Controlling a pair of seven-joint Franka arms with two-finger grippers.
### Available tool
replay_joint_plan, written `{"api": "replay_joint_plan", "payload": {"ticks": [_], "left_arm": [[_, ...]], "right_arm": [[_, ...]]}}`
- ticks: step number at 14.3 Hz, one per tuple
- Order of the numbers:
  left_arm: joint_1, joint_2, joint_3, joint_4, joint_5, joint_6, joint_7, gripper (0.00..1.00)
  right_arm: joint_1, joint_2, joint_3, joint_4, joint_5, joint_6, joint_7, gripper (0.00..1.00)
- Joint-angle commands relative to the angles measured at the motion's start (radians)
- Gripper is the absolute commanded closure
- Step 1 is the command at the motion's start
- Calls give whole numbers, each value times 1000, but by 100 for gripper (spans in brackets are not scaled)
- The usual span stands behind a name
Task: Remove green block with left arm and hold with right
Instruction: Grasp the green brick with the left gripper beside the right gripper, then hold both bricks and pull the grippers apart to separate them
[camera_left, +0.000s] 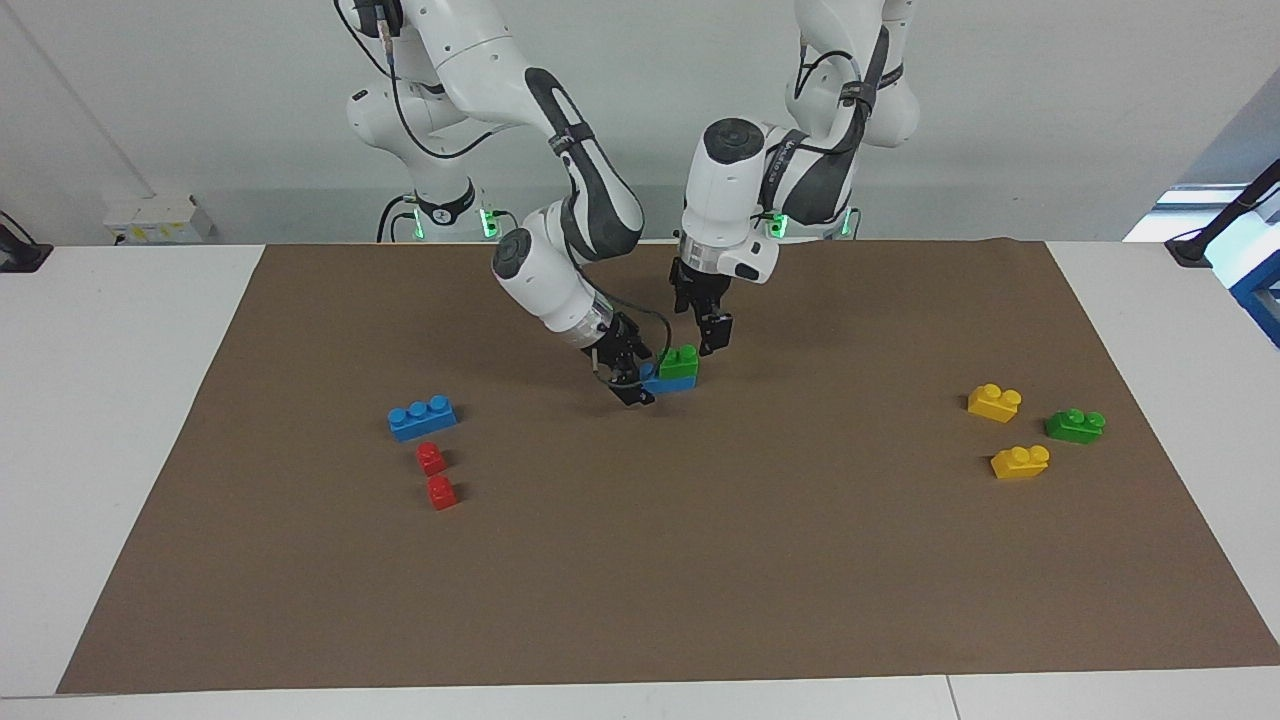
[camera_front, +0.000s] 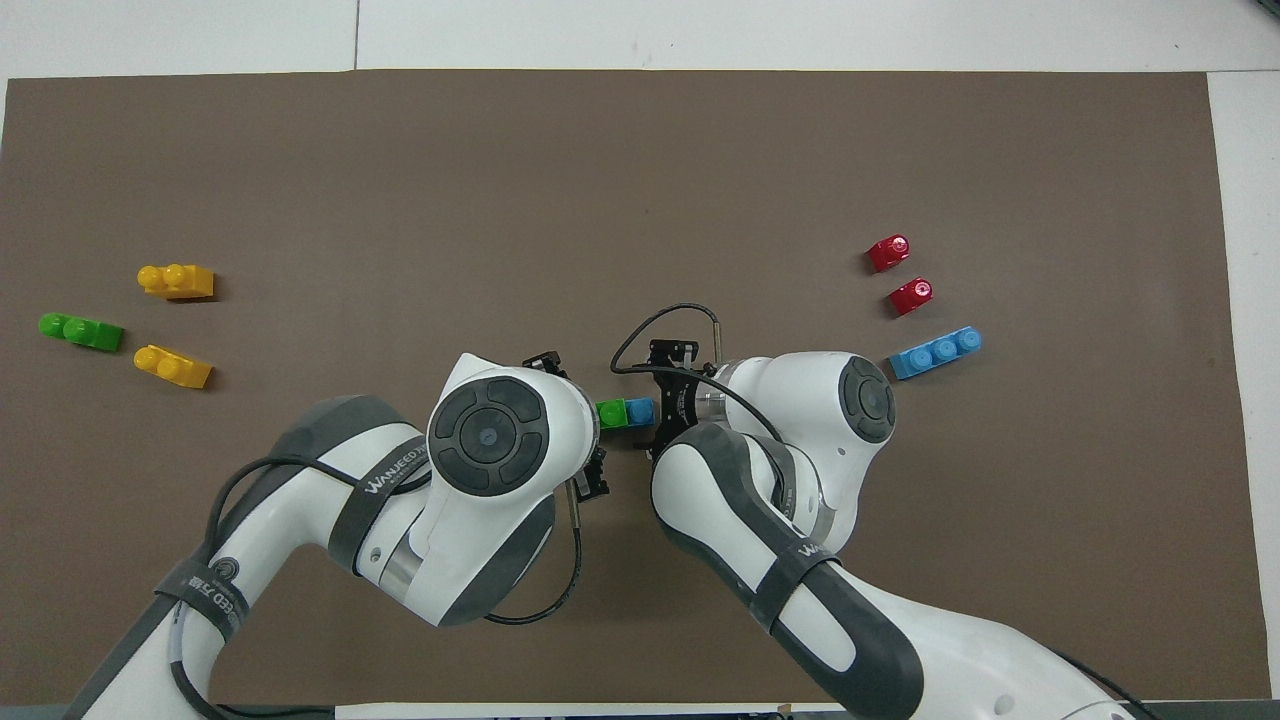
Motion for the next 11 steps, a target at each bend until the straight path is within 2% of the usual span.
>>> {"api": "replay_joint_plan", "payload": {"ticks": [1,4,11], "left_arm": [[-17,9,14,-11,19,43,-34,0],[-18,33,14,-10,21,59,-37,0],[-18,58,16,-8,21,89,-38,0]], "right_arm": [[8,19,0,18,37,29,-35,0],[10,19,0,18,50,30,-34,1],[10,19,0,20,50,30,-35,32]]}}
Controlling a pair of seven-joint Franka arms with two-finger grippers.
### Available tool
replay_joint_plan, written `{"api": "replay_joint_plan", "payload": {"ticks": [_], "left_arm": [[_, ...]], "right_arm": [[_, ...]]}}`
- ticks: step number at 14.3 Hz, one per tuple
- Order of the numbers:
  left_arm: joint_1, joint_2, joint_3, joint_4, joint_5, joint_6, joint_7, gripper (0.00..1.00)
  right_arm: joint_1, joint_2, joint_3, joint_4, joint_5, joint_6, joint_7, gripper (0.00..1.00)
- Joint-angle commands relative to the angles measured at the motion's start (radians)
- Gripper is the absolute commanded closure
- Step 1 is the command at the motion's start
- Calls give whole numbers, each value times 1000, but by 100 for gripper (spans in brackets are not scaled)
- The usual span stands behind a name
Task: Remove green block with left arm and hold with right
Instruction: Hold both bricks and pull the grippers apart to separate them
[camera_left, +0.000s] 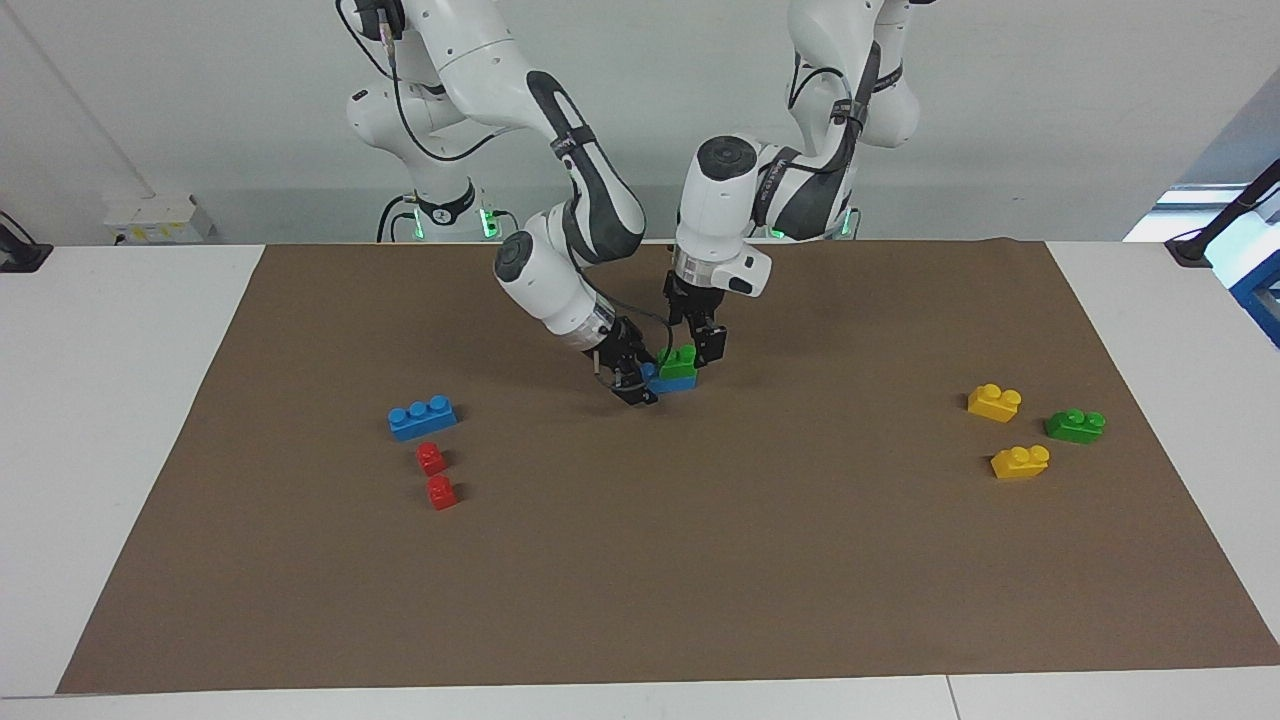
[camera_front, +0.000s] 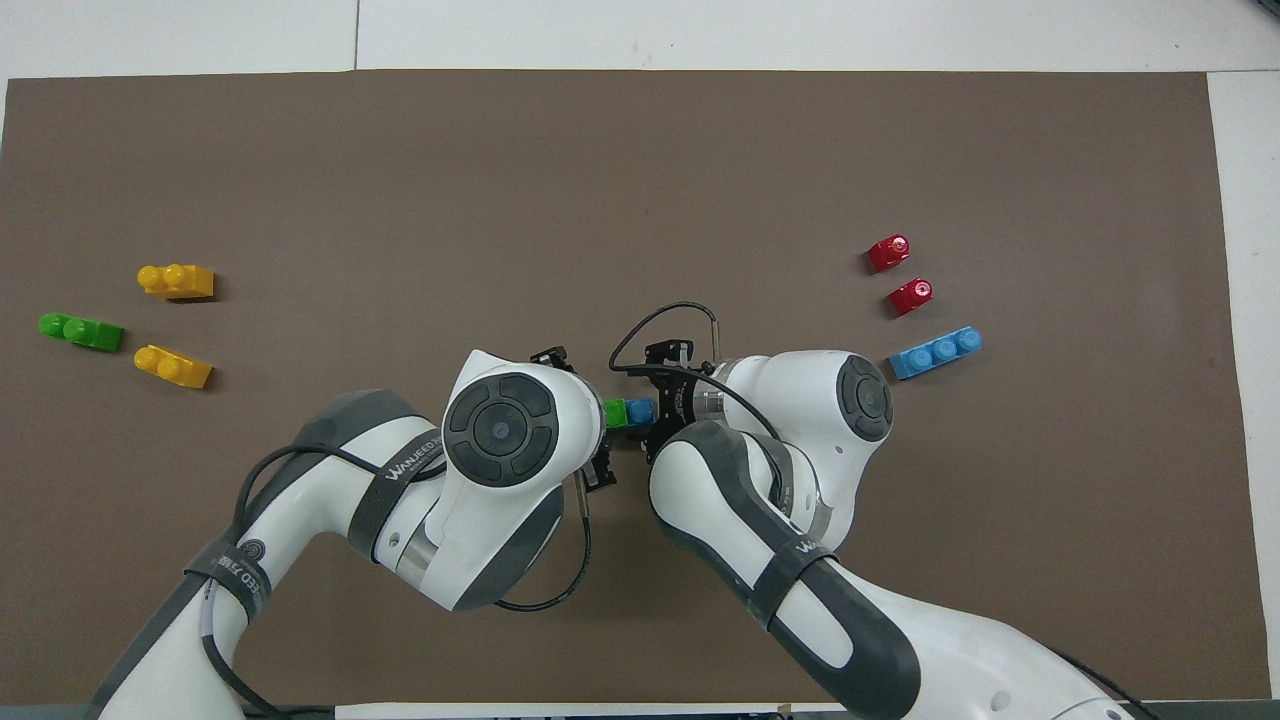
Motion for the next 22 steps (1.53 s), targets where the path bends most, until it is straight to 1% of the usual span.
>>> {"api": "replay_joint_plan", "payload": {"ticks": [1,2,5,7,8,10,13,15,17,20,22], "left_arm": [[-18,16,15,-8,22,35,-25,0],[-18,20,15,-8,32,40,-25,0],[-18,25,15,-8,35,42,-42,0],[-18,37,15,-6,58,64,-63,0],[-18,43,15,-5,60,65,-68,0],[-18,43,15,-3,60,66,-68,0],[-18,54,15,-2,60,69,-69,0],[-18,55,15,0,72,72,-68,0],[-18,57,13,0,75,77,-68,0],[-19,60,13,0,77,84,-68,0],[-19,69,13,1,81,86,-68,0]], "right_arm": [[8,14,0,11,40,30,-35,35],[8,14,0,11,40,30,-35,39],[8,14,0,12,40,30,-37,55],[8,14,0,12,38,30,-38,61],[8,14,0,12,38,30,-43,67],[8,14,0,12,40,30,-48,74],[8,14,0,12,40,30,-48,82],[8,14,0,14,40,29,-48,86],[8,14,0,14,38,30,-49,93],[8,14,1,15,40,30,-49,99],[8,14,0,15,40,30,-49,100]]}}
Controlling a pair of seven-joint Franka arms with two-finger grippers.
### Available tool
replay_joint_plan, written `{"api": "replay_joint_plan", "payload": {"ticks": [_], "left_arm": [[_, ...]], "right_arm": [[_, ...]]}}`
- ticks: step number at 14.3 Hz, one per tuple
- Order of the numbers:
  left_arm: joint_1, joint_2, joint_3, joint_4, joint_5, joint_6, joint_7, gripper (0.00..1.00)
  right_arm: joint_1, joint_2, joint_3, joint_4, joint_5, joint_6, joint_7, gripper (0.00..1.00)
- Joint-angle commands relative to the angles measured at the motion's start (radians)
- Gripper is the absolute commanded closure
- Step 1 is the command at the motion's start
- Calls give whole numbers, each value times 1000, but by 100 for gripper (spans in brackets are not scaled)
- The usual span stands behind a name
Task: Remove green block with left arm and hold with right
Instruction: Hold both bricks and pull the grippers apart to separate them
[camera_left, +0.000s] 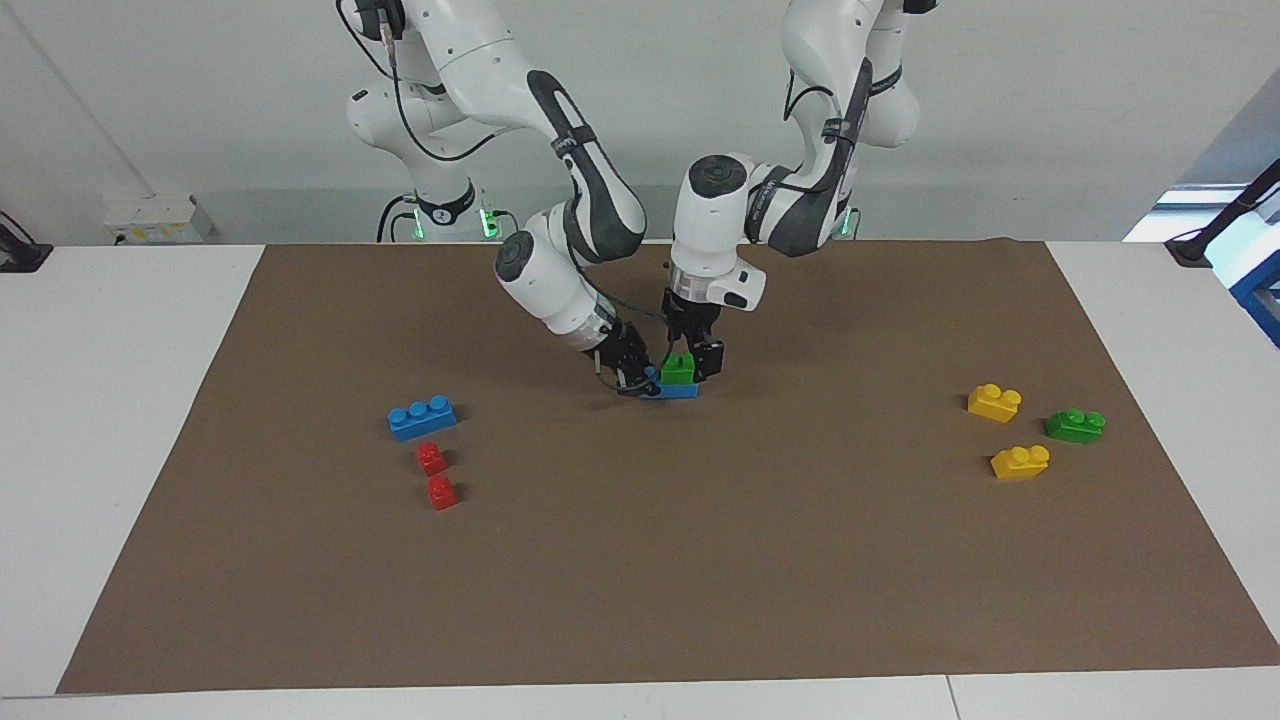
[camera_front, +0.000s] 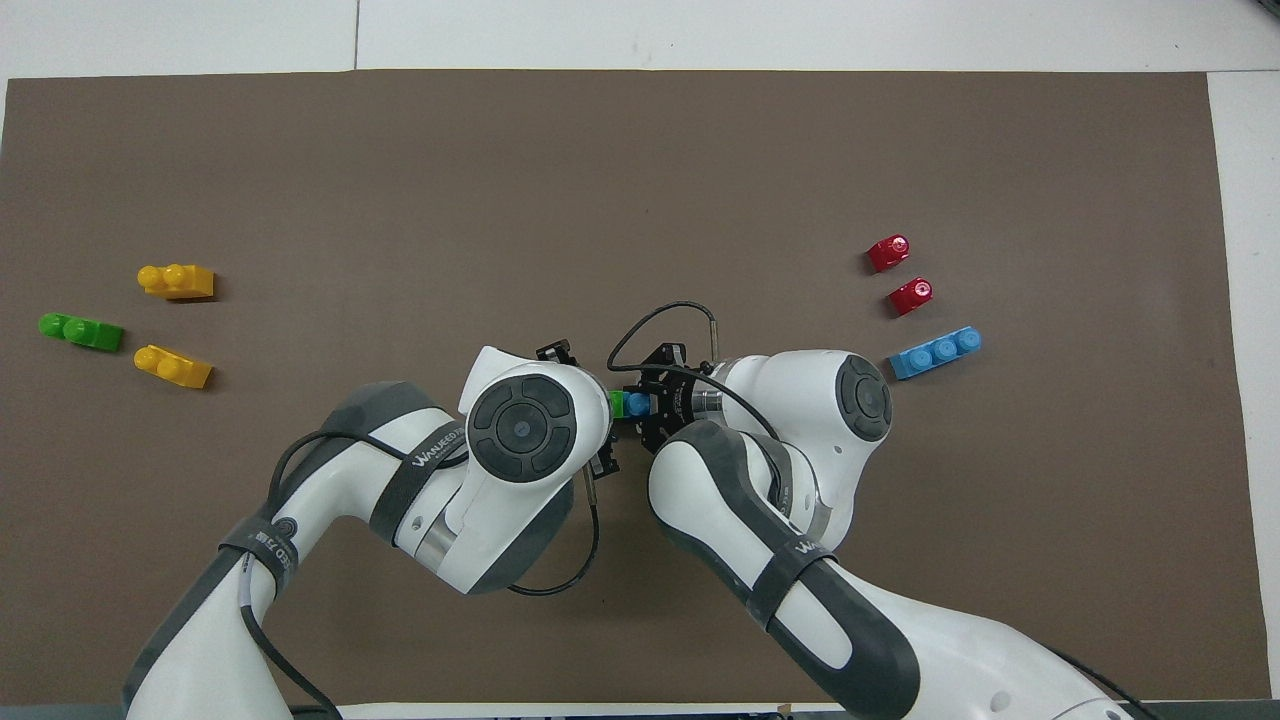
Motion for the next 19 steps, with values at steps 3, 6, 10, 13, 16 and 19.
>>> {"api": "replay_joint_plan", "payload": {"ticks": [3,6,10,13,16,19], "left_arm": [[-20,37,13,3,32,35,-25,0],[-24,42,14,6,34,33,-25,0],[-26,44,13,4,34,36,-25,0],[-29,44,13,4,48,33,-23,8],[-29,44,13,4,48,33,-20,38],[-29,44,13,4,48,30,-20,56]], "right_arm": [[7,15,0,17,46,30,-42,100],[7,15,0,19,46,30,-42,100],[7,15,0,19,46,30,-42,100],[7,15,0,19,46,30,-42,100],[7,15,0,19,46,30,-42,100],[7,15,0,19,46,30,-42,100]]}}
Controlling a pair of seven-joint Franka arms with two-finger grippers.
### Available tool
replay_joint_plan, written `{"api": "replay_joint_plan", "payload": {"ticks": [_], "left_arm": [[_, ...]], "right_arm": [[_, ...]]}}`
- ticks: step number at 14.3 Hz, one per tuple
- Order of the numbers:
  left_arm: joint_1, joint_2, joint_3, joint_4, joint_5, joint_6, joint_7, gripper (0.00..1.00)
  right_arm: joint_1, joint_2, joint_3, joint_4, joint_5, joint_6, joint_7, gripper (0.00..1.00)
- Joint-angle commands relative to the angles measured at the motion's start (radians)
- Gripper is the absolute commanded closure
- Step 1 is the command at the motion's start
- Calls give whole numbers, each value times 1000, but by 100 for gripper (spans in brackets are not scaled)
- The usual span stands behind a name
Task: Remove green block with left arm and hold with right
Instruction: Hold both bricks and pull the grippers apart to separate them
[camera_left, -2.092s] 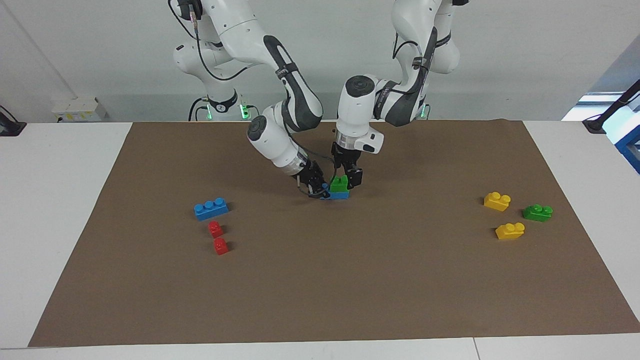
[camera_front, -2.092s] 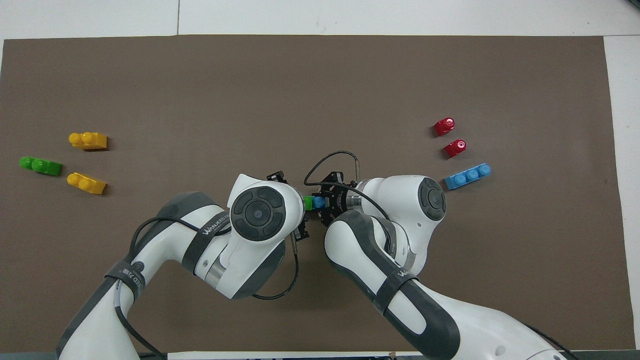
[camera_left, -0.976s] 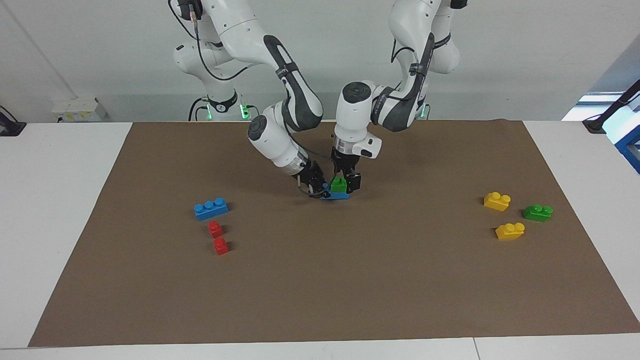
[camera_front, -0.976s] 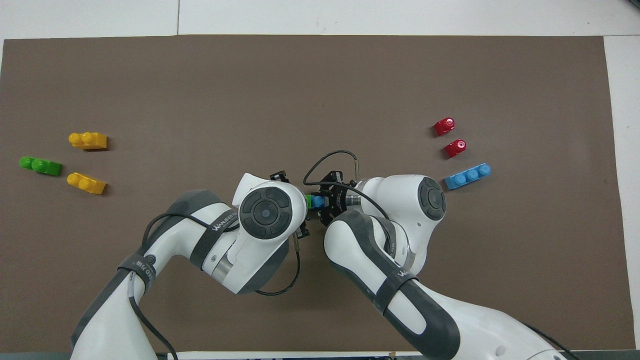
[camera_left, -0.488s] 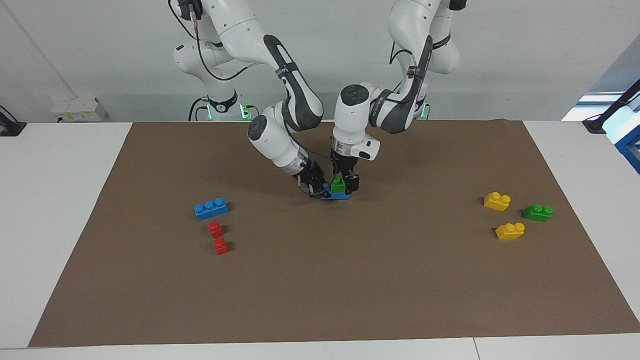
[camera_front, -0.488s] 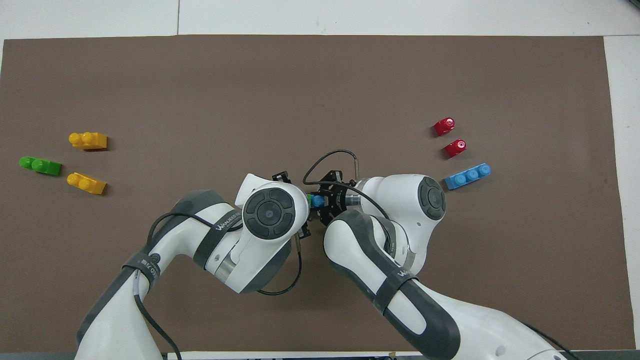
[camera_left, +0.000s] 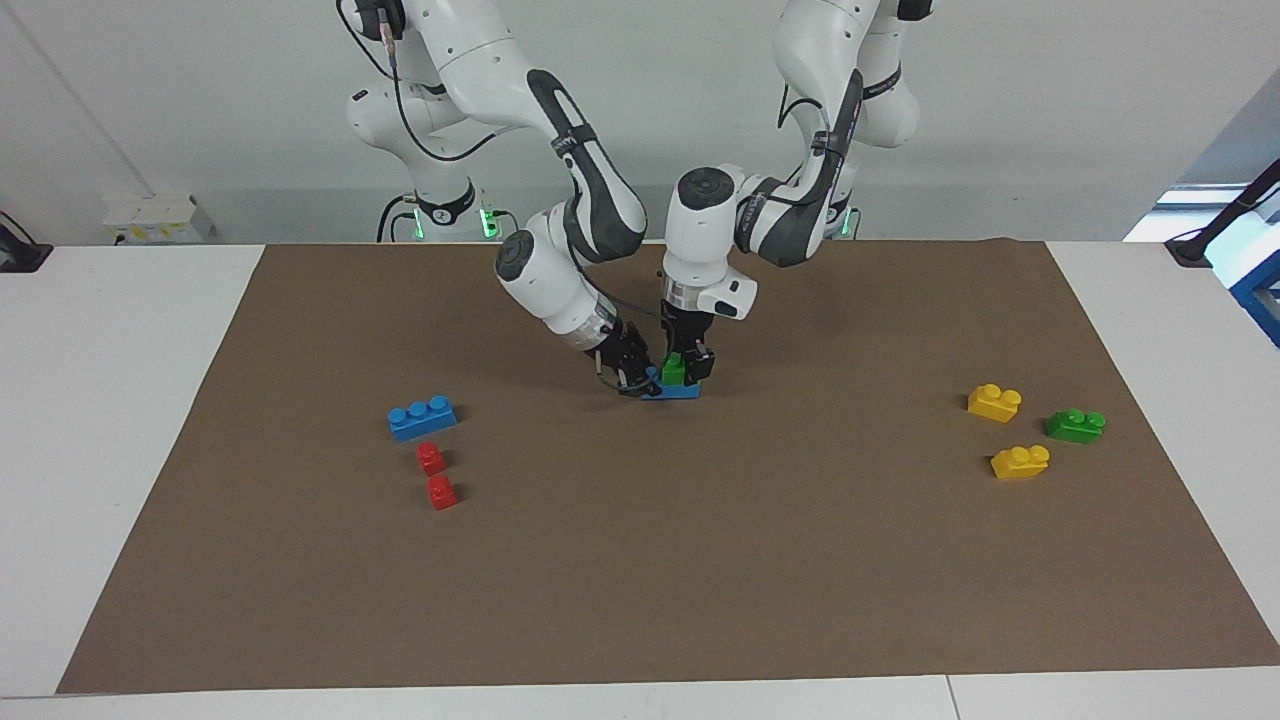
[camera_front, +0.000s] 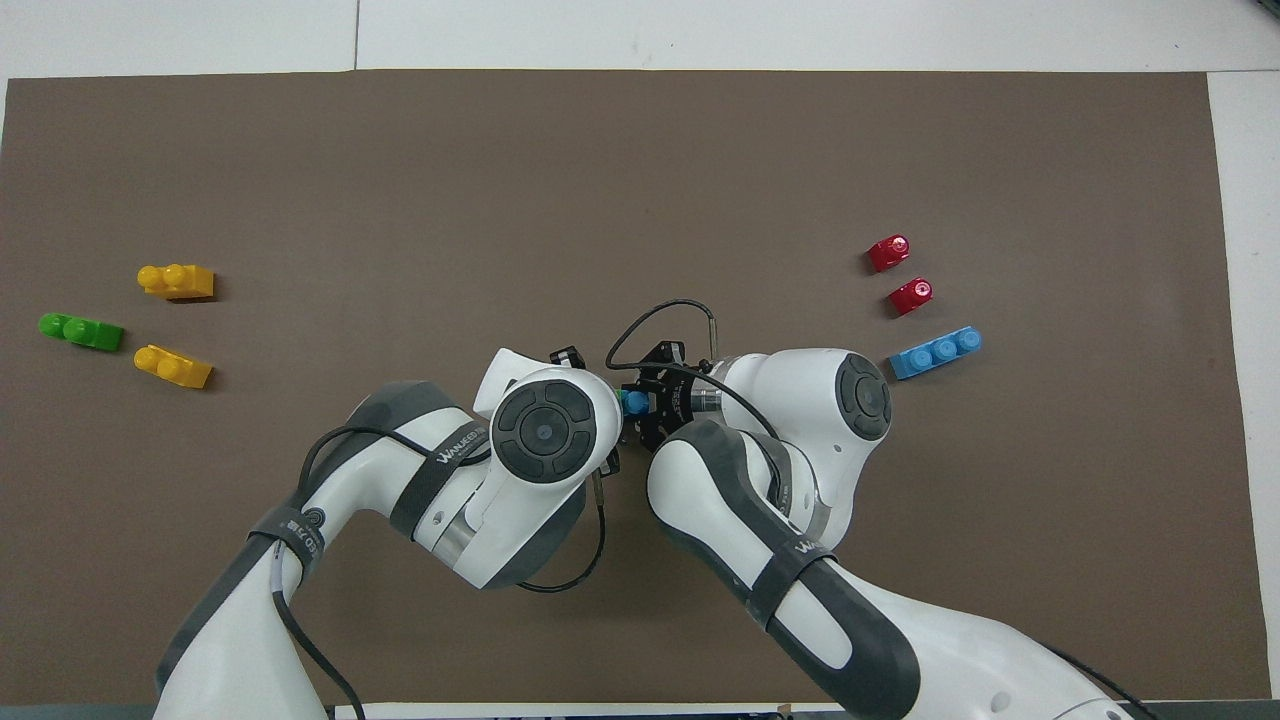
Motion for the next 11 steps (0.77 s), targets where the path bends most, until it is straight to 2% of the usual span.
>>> {"api": "replay_joint_plan", "payload": {"ticks": [1,3,6,11], "left_arm": [[-17,8,11,3,16,2,-20,64],[-19,8,11,6,16,-3,-22,73],[-17,8,11,18,14,-12,-22,79],[-9,2,11,59,16,-62,-17,79]], "right_arm": [[5,14,-1,15,45,30,-39,100],[5,14,-1,15,45,30,-39,100],[5,14,-1,15,46,30,-39,100],[5,14,-1,15,46,30,-39,100]]}}
